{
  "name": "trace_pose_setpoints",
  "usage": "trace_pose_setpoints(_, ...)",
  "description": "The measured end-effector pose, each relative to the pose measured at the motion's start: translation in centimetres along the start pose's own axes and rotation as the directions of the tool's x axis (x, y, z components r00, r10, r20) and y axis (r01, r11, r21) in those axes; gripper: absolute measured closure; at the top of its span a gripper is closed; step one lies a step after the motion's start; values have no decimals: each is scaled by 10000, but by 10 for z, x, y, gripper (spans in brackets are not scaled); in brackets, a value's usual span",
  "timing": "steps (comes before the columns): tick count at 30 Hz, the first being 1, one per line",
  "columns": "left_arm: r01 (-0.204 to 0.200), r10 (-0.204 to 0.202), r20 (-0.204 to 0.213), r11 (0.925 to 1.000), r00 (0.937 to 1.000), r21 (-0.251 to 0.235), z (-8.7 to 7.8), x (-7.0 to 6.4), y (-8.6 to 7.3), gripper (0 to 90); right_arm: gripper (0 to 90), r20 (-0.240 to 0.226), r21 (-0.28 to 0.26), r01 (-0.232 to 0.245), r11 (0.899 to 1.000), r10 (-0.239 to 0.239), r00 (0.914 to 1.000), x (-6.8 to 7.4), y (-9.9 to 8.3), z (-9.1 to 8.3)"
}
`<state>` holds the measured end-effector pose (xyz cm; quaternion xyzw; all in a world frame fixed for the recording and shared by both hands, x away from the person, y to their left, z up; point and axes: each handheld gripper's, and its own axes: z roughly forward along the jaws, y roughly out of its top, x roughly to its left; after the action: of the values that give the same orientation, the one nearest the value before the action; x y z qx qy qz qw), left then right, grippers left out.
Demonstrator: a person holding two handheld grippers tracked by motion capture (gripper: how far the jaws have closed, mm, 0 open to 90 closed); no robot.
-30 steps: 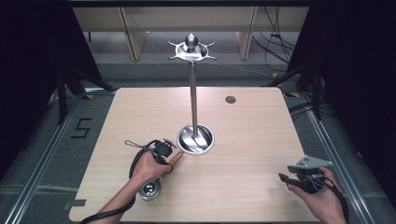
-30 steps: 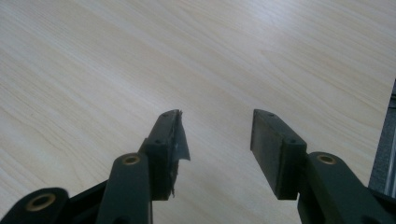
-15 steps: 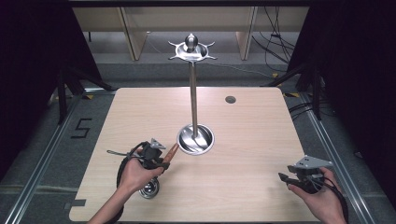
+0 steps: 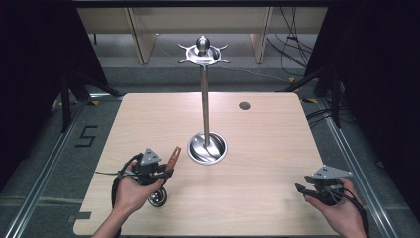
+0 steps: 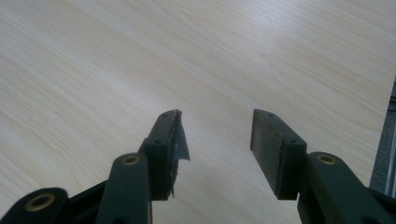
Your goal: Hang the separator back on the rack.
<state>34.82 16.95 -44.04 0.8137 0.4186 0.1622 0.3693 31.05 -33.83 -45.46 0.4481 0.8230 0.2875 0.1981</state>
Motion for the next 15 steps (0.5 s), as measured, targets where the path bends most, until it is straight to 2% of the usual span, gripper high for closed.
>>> trace_pose_setpoints(3, 47, -45, 64, 9992, 10000, -386, -3, -1, 0, 678, 533, -3, 20, -125, 9999, 125, 9999, 1, 0, 0)
trace_pose_setpoints(4, 40, -37, 59, 9989, 10000, -465, -5, -1, 1, 678, 533, 18, -20, 57, 10000, -57, 10000, 0, 0, 0)
trace_pose_setpoints(7, 94, -86, 110, 9971, 9999, -752, -9, -2, 2, 678, 533, 47, -131, 114, 9998, -114, 9999, -1, 0, 0)
trace_pose_setpoints(8, 8, -5, 34, 9962, 10000, -867, -10, -2, 3, 678, 532, 36, -45, -88, 10000, 88, 10000, 1, 0, 0)
trace_pose_setpoints(9, -84, 85, 5, 9952, 10000, -975, -12, -2, 5, 678, 532, 33, -69, 81, 9999, -81, 10000, -1, 0, 0)
trace_pose_setpoints(12, -79, 83, 22, 9924, 10000, -1229, -15, -3, 7, 678, 531, 39, -79, 91, 9999, -91, 10000, -1, 0, 0)
trace_pose_setpoints(13, -159, 153, -55, 9909, 9999, -1339, -16, -3, 8, 678, 531, 66, -144, 137, 9998, -136, 9999, -1, 0, 0)
trace_pose_setpoints(14, -73, 60, -89, 9886, 9999, -1505, -16, -4, 9, 678, 531, 148, -308, 405, 9987, -400, 9991, -2, -1, 2)
trace_pose_setpoints(15, -37, 13, -138, 9845, 9999, -1752, -17, -4, 11, 678, 532, 117, -232, 235, 9995, -232, 9997, -1, -1, 1)
